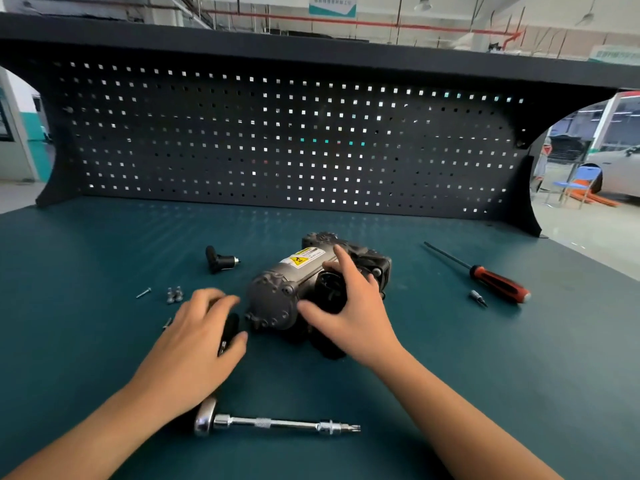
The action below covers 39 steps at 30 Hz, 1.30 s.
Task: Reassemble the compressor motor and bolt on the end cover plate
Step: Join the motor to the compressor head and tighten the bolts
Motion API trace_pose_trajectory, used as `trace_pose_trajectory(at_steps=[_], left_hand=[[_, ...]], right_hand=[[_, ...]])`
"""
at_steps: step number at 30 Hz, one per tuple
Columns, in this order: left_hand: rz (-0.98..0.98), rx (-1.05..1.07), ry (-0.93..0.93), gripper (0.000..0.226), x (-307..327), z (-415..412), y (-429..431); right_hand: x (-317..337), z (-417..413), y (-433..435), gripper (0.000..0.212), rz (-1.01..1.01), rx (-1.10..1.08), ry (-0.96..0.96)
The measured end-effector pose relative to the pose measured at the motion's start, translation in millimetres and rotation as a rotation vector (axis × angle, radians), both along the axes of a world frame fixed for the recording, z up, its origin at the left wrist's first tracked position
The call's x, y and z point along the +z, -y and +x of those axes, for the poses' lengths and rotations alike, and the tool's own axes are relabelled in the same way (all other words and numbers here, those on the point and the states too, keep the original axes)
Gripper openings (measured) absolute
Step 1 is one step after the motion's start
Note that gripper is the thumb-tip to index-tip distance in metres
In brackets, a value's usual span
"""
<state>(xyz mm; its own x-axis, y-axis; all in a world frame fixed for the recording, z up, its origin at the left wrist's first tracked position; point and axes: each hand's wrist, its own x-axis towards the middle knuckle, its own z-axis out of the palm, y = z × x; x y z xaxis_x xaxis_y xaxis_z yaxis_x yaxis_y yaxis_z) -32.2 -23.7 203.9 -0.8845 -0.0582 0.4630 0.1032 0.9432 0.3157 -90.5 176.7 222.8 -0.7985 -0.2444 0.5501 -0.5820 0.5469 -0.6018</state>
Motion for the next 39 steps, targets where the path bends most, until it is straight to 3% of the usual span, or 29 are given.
trace_pose_trajectory(at_steps=[3, 6, 10, 15, 22, 27, 30, 32, 33, 34, 36, 39], left_hand=[[0.080, -0.174, -0.107, 0.049, 13.7, -17.3, -6.2], [0.156, -0.285, -0.093, 0.045, 26.4, -43.3, -14.7], [0.280, -0.362, -0.026, 0.037, 22.4, -61.1, -25.0], [0.190, -0.264, -0.133, 0.050, 18.3, -60.3, -33.5], [0.221, -0.211, -0.198, 0.037, 16.9, -60.9, -36.1], [0.273, -0.301, -0.082, 0.042, 19.0, -60.9, -26.6], [0.285, -0.261, -0.066, 0.040, 24.0, -50.8, -12.8], [0.272, -0.136, -0.162, 0.014, 31.7, -35.6, 2.3], [0.255, -0.071, -0.189, 0.011, 34.3, -26.7, 10.1], [0.210, -0.005, -0.156, 0.023, 35.1, -17.4, 15.9], [-0.017, 0.124, 0.091, 0.044, 30.9, 0.2, 17.5], [-0.285, 0.195, 0.416, 0.057, 17.5, 9.7, 10.0]], right_hand=[[6.1, -5.8, 9.9, 0.056, -0.009, -0.120, 0.025], [8.6, -8.4, 15.2, 0.027, -0.063, -0.144, 0.054], [5.6, -9.1, 18.1, 0.028, -0.155, -0.142, 0.078], [-0.6, -7.2, 14.4, 0.029, -0.238, -0.123, 0.111], [1.9, -9.8, 17.4, 0.028, -0.202, -0.123, 0.110], [6.1, -8.4, 8.6, 0.037, -0.154, 0.000, 0.113], [12.0, -11.5, -11.9, 0.031, -0.390, 0.132, 0.144], [13.9, -21.9, -29.7, 0.020, -0.599, 0.032, 0.126], [13.6, -28.2, -38.0, 0.017, -0.666, -0.058, 0.124], [12.4, -34.1, -44.7, 0.017, -0.704, -0.146, 0.131], [8.6, -43.7, -51.9, 0.020, -0.732, -0.256, 0.182], [0.8, -50.5, -52.3, 0.032, -0.681, -0.289, 0.302]])
